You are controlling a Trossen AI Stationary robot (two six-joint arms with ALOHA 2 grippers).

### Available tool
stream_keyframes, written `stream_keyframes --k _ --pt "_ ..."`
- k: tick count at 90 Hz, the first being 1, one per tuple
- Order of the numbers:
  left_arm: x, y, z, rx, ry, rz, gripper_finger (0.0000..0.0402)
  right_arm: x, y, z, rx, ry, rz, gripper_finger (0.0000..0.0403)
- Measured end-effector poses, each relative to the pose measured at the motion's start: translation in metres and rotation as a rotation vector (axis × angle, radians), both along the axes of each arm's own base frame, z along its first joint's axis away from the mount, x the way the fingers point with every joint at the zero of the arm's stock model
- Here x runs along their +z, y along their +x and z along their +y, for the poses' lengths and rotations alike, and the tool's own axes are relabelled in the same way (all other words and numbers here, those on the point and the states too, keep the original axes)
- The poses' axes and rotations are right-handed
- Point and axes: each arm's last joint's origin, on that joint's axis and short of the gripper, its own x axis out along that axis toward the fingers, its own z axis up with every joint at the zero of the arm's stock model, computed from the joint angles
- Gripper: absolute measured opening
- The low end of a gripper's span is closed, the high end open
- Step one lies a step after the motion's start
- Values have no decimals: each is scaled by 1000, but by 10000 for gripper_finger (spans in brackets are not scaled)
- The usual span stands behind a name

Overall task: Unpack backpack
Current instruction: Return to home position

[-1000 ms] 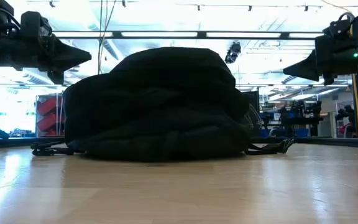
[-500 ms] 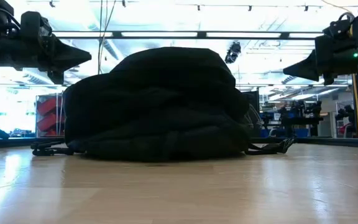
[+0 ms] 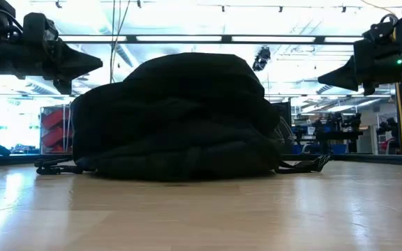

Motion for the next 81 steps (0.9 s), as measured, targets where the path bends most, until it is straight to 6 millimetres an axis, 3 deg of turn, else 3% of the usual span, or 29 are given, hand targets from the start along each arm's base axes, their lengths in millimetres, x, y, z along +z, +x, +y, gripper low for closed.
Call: stream_keyframes --k 81 --pt "0 0 0 0 0 0 0 0 0 0 0 0 0 7"
